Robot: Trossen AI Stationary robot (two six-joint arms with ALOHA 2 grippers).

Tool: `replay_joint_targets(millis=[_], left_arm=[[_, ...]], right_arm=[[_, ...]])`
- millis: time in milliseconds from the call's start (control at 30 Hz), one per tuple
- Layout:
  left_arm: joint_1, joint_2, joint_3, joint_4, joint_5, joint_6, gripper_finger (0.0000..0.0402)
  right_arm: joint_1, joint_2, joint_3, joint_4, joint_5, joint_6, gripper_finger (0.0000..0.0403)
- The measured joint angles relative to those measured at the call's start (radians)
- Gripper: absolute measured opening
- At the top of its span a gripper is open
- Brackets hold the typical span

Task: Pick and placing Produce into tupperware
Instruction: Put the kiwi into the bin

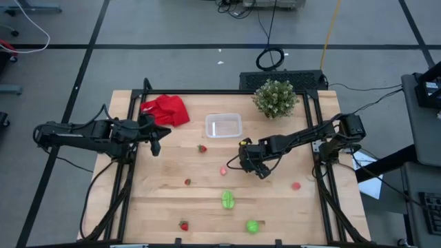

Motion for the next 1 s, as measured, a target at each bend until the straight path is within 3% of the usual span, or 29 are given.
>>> replay_joint_targets(millis=[267, 1000], left_arm=[[0.0, 0.0, 0.0, 0.0, 0.0, 0.0, 0.0033], [0.0, 0.0, 0.0, 0.0, 0.001, 0.001, 0.0033]], right_arm=[[0.0, 0.0, 0.0, 0.0, 0.0, 0.035, 0.0313], [-0.001, -0.002, 0.002, 0.031, 0.007, 0.069, 0.0204]])
